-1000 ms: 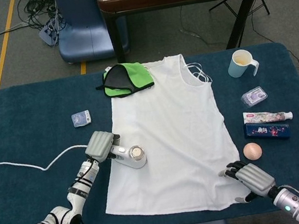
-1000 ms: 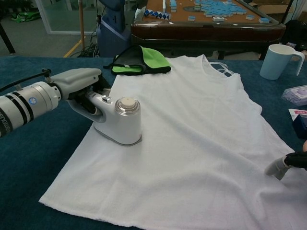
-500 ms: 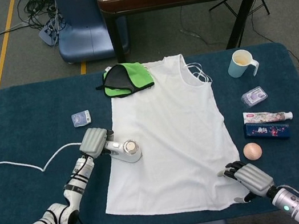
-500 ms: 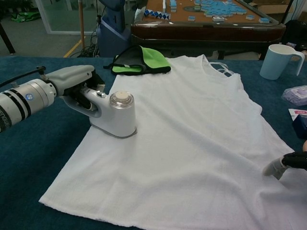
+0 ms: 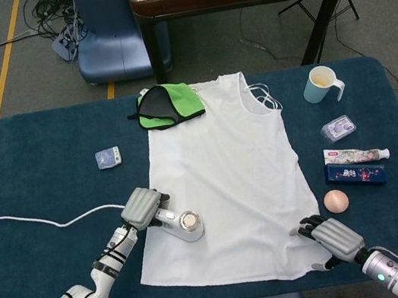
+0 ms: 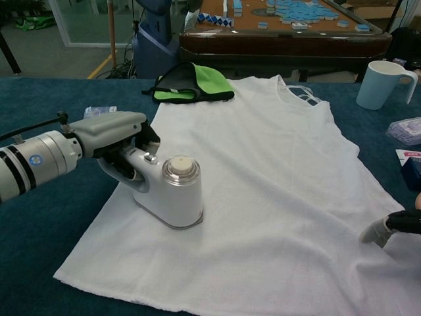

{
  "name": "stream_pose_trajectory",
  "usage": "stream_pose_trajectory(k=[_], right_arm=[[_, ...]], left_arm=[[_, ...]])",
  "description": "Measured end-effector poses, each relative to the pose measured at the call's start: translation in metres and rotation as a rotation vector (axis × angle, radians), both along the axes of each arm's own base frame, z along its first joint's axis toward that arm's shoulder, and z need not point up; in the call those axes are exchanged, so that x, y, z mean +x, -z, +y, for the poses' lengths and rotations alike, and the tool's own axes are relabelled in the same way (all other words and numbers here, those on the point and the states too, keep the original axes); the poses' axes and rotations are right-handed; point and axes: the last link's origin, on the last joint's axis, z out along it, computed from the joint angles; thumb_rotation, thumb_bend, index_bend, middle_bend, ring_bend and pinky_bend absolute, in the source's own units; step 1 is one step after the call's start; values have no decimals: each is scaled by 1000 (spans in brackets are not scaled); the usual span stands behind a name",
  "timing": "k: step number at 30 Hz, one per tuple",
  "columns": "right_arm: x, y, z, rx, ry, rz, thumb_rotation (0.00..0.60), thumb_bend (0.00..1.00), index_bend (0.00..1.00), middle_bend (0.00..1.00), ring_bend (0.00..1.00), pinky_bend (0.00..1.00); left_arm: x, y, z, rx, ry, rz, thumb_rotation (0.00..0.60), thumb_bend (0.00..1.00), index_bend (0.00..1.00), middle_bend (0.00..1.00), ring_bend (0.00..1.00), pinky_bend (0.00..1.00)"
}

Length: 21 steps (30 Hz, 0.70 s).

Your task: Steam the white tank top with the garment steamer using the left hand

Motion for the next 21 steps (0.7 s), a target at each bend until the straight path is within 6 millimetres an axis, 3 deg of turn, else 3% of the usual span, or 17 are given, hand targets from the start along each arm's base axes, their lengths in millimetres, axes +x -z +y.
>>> stream_pose_trajectory(k=[11, 21], right_arm=[[-1, -1, 1, 0, 3, -3, 600, 168, 230, 287, 163, 156], [-1, -2, 0, -7, 0, -8, 600, 168, 230, 287, 163, 156]], left_arm=[[14, 12, -25, -64, 56, -17, 600, 199, 773, 687, 562, 589], [0, 2, -15, -30, 9, -9, 600, 199, 773, 687, 562, 589]])
